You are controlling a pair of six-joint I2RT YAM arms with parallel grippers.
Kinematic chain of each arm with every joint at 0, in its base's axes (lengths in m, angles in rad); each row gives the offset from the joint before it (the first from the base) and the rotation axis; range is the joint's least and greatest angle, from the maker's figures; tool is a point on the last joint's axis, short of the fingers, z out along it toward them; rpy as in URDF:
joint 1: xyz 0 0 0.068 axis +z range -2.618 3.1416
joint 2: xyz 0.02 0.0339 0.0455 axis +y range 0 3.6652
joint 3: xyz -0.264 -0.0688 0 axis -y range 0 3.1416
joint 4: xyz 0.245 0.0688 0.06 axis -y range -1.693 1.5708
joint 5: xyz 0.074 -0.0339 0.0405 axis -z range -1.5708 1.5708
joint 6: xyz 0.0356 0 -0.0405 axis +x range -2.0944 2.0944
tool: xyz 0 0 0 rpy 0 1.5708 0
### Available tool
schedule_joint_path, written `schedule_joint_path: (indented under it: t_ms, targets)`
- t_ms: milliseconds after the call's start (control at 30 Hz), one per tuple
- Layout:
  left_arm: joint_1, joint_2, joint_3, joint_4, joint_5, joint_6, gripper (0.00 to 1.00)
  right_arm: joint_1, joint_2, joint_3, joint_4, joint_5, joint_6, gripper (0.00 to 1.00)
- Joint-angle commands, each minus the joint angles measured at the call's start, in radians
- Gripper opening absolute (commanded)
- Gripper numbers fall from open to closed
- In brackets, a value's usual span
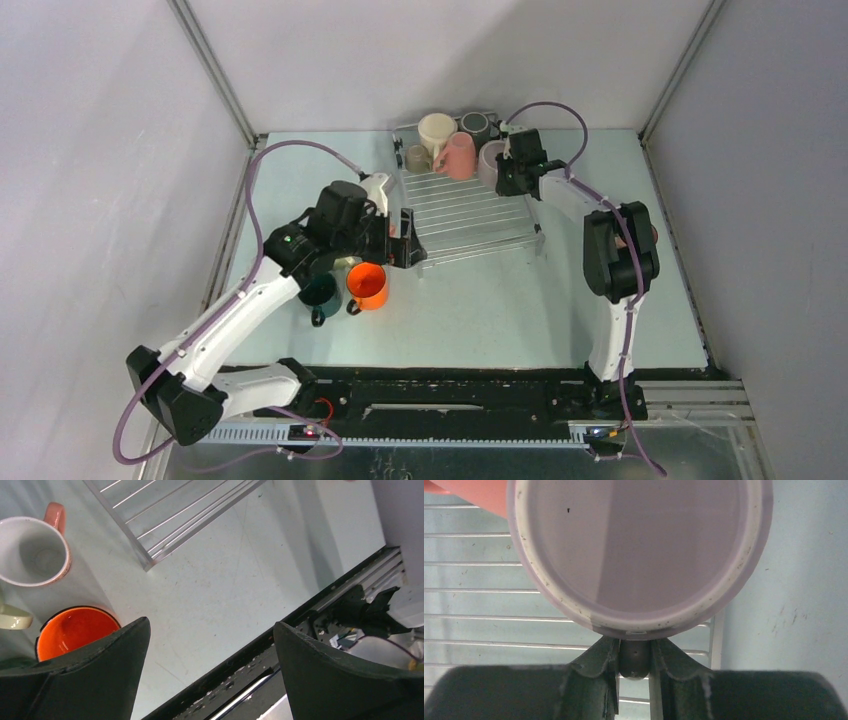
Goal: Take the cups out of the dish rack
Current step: Unload the cup from the dish rack.
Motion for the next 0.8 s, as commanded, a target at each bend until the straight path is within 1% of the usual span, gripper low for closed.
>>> schedule_joint_path:
  t_ms: [0, 200, 500, 767]
  targets:
    - [0.017, 0.01, 0.046, 0.112, 0.043, -0.09, 1.0, -0.006, -0.096, -0.041, 0.019, 0.007, 0.052, 0.0]
    - [0.031, 0.033, 0.045, 0.187, 0.061, -0.156, 1.0, -0.003, -0.19, -0.089, 0.016, -0.001, 0.078, 0.0]
    - [0.055, 0.065, 0.041, 0.267, 0.091, -0.208, 1.0, -0.005, -0.31, -0.126, -0.02, -0.022, 0.113, 0.0]
    - [0.088, 0.077, 0.026, 0.377, 0.161, -0.286, 1.0, 0.012, -0.418, -0.127, -0.057, -0.098, 0.168, 0.0]
